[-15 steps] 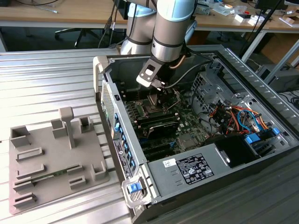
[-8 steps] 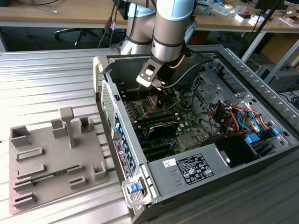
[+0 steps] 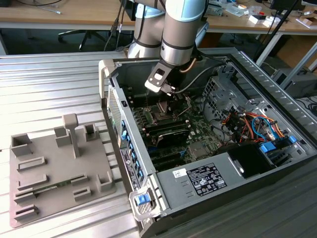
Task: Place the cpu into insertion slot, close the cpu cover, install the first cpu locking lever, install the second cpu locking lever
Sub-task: 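Place the cpu into insertion slot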
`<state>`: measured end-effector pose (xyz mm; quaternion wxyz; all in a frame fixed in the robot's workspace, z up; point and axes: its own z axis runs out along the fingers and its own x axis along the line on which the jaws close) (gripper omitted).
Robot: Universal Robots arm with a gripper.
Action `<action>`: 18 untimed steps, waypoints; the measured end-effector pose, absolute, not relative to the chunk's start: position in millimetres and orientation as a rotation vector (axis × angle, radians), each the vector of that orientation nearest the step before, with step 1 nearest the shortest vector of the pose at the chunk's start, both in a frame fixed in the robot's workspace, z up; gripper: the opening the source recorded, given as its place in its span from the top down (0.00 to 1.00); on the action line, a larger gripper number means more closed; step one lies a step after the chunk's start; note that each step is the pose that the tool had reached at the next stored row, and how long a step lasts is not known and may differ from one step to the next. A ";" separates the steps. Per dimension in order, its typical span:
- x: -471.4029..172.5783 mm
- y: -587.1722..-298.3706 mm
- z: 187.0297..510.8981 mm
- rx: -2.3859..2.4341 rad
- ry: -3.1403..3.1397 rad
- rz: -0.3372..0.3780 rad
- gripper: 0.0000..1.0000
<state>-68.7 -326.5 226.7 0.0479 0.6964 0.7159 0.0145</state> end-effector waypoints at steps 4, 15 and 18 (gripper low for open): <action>-68.7 -326.5 225.9 2.123 2.183 0.044 0.45; -68.9 -326.3 224.3 2.111 2.179 0.026 0.45; -68.9 -326.3 223.9 2.109 2.181 0.026 0.45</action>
